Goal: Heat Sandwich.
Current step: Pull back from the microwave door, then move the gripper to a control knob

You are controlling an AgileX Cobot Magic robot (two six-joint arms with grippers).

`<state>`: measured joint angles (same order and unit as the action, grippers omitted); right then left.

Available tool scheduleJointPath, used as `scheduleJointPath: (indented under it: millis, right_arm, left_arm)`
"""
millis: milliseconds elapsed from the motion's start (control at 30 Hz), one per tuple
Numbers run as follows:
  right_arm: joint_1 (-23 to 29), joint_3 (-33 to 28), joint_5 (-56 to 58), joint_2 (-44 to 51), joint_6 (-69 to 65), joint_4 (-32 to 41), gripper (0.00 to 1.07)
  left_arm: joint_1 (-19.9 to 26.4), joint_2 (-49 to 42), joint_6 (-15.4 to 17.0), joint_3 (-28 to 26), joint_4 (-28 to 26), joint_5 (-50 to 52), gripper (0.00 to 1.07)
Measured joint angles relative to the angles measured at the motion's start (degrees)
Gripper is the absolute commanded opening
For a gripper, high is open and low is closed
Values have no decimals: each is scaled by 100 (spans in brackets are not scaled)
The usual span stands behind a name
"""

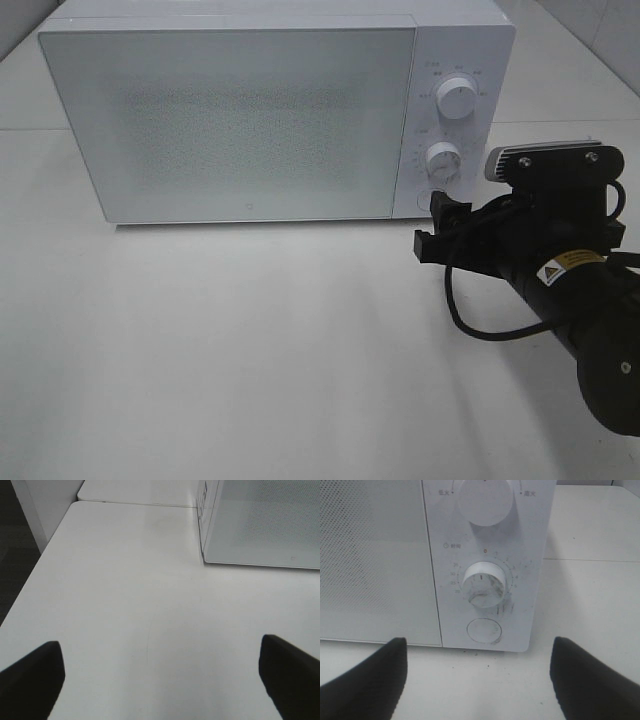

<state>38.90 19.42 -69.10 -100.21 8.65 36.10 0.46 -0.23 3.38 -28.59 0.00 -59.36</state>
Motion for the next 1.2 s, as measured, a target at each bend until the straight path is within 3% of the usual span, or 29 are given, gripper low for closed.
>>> scheduleJointPath:
  millis: [533,867,1200]
  right_arm:
    - [-80,92,-11,-63,-17,183,76]
    - [-206,642,-23,-625,-69,183,76]
    - [-659,1352,-11,-985,-97,-212,76]
  left_arm:
    - [0,0,0,0,0,0,101]
    - [0,0,0,0,0,0,101]
    - [0,0,0,0,0,0,101]
